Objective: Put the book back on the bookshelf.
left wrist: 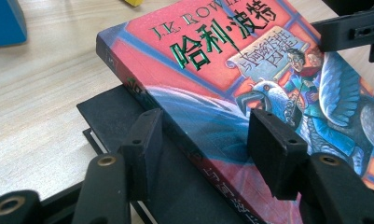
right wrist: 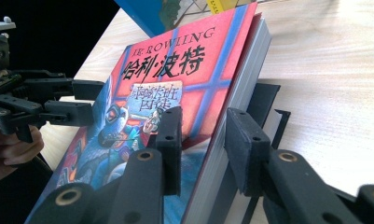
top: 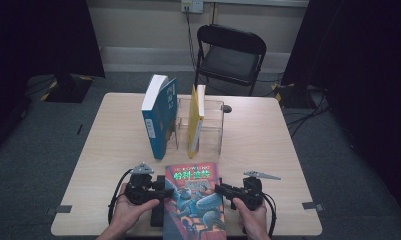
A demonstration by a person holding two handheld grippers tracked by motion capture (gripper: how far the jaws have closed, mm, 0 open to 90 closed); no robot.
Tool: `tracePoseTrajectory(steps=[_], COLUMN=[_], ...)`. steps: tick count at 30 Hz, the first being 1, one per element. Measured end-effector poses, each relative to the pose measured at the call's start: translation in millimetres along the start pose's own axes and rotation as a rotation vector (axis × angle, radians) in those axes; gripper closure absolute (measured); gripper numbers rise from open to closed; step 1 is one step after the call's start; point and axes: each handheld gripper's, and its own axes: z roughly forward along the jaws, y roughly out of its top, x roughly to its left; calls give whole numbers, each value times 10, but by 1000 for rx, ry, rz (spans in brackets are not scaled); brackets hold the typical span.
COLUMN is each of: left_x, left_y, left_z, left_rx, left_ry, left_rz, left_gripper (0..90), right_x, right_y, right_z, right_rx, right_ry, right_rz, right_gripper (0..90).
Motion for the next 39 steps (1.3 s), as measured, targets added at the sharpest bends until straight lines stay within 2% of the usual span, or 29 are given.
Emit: tracePoseTrajectory(steps=[2, 4, 8, 10, 13, 16, 22, 26, 30, 32, 34, 35, 37, 39], left_x=[0, -5, -10, -10, -7, -3, 0, -1, -5, -4, -8, -9, -7, -5], left_y=[-3, -2, -4, -4, -3, -2, -2, -6, -8, -8, -10, -9, -9, -8], left_z=[0, 1, 1, 2, 1, 3, 1, 1, 3, 3, 4, 5, 4, 3], left_rx=[-1, -2, -1, -3, -1, -3, -3, -5, -8, -8, -10, -10, -10, -8], left_ry=[0, 4, 8, 7, 7, 3, 6, 5, 7, 7, 9, 9, 8, 7], left_rz=[-1, -3, -3, -4, -1, -3, -4, -3, -5, -6, -7, -9, -8, -8], left_gripper=[461, 461, 461, 461, 461, 460, 457, 457, 458, 458, 457, 457, 457, 457], right_x=[24, 57, 88, 114, 51, -7, -6, 24, 74, 118, 164, 159, 123, 104], right_y=[0, -12, -68, -99, -145, -139, -87, -80, -80, -124, -220, -247, -209, -167], right_z=[-27, -64, -177, -202, -157, -144, -77, -88, -173, -175, -117, -96, -82, -32], right_rx=[0, 1, -3, 4, 32, 36, -5, -3, -3, 33, 69, 62, 74, 73], right_ry=[3, 6, 58, 53, 43, 71, 45, 38, 94, 129, 114, 109, 135, 140], right_rz=[8, -5, 14, 8, 24, 57, 67, 62, 77, 70, 51, 36, 56, 60], right_gripper=[669, 669, 673, 672, 673, 675, 673, 671, 708, 719, 703, 704, 702, 701])
